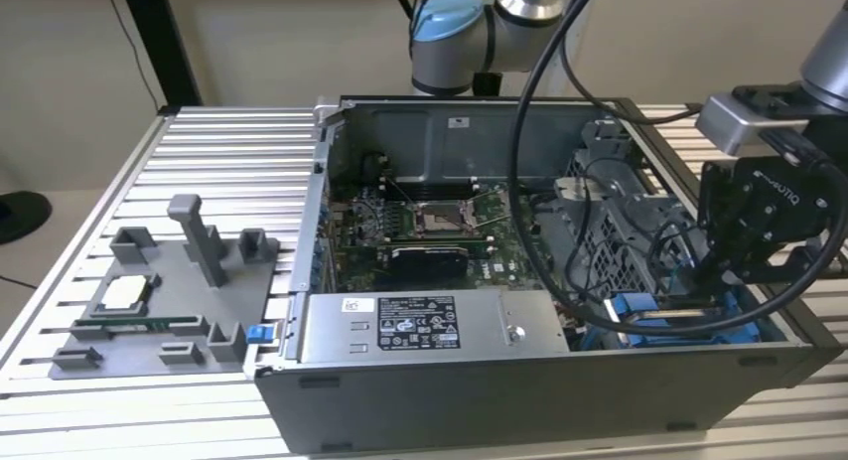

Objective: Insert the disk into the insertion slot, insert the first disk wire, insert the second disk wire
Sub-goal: 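Insert the first disk wire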

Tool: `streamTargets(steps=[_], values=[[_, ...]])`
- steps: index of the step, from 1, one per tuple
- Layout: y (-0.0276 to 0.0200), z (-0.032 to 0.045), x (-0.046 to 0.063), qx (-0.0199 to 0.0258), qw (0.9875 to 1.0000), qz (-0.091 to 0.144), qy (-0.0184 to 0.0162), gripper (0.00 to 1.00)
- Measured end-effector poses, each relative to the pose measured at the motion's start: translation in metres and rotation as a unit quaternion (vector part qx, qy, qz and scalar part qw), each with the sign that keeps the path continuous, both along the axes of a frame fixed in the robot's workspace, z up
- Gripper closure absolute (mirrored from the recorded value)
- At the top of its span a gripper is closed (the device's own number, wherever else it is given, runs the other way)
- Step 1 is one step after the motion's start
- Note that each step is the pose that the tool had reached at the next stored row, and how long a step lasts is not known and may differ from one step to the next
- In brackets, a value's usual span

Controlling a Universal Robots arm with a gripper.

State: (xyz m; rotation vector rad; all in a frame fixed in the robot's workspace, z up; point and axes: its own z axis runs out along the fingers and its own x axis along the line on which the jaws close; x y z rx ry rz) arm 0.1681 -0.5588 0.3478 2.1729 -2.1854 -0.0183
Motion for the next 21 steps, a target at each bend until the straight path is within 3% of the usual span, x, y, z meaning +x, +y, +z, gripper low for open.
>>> streamTargets(steps=[4,21], values=[[0.0,0.0001,-0.0007,-0.0006,0.9999,0.011,-0.0021,1.0],[0.0011,-0.0023,-0.0036,-0.0008,0.9999,0.008,-0.011,1.0]])
